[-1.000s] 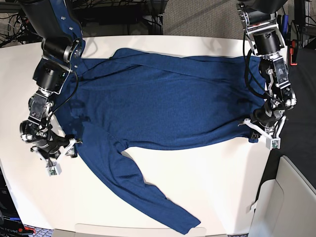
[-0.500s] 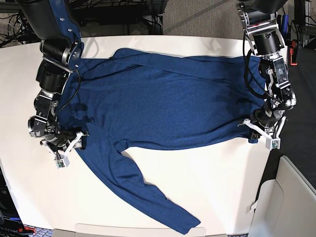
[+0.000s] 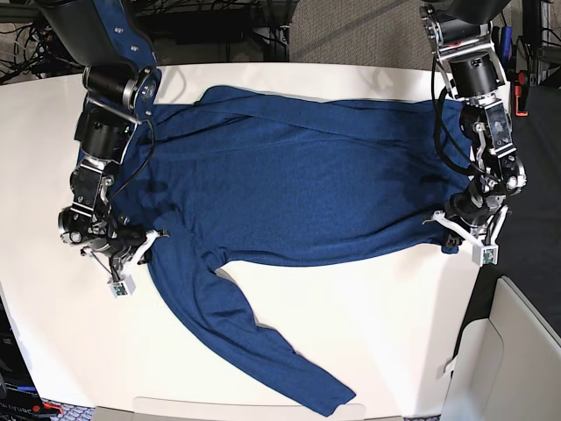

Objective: Fold the T-shirt properly
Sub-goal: 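Grasp the shirt sides and fold them toward the shoulders, then release the right gripper and move it toward the hanging sleeve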

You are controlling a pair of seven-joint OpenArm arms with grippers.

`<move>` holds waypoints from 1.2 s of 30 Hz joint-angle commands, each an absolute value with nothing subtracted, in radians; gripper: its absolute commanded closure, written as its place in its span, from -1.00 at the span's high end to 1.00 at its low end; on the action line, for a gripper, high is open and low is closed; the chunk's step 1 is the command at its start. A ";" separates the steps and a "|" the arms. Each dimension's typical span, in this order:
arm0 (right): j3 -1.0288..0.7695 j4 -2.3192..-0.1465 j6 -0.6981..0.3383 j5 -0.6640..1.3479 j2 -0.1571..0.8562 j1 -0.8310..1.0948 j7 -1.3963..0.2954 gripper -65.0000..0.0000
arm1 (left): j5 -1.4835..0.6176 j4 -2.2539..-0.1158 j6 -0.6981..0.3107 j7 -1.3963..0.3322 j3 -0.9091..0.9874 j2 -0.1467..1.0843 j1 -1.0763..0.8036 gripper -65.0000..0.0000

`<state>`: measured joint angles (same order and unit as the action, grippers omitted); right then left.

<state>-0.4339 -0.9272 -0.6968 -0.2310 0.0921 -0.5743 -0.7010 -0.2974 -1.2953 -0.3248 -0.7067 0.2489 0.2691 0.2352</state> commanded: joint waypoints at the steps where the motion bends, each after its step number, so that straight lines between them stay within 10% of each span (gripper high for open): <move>1: -0.433 -0.980 -0.698 -0.223 0.091 -0.591 -0.723 -0.99 | -0.305 -1.317 -0.328 -0.682 0.252 0.283 0.259 -0.99; 23: -0.449 -1.911 -0.698 0.124 0.091 -0.099 -1.145 -0.99 | -0.305 -1.627 -0.328 -0.713 0.254 0.288 0.044 -0.99; 36: -0.667 -2.020 -0.698 0.387 0.113 0.116 -1.147 -0.99 | -0.305 -1.771 -0.328 -0.734 0.337 0.285 -0.065 -0.99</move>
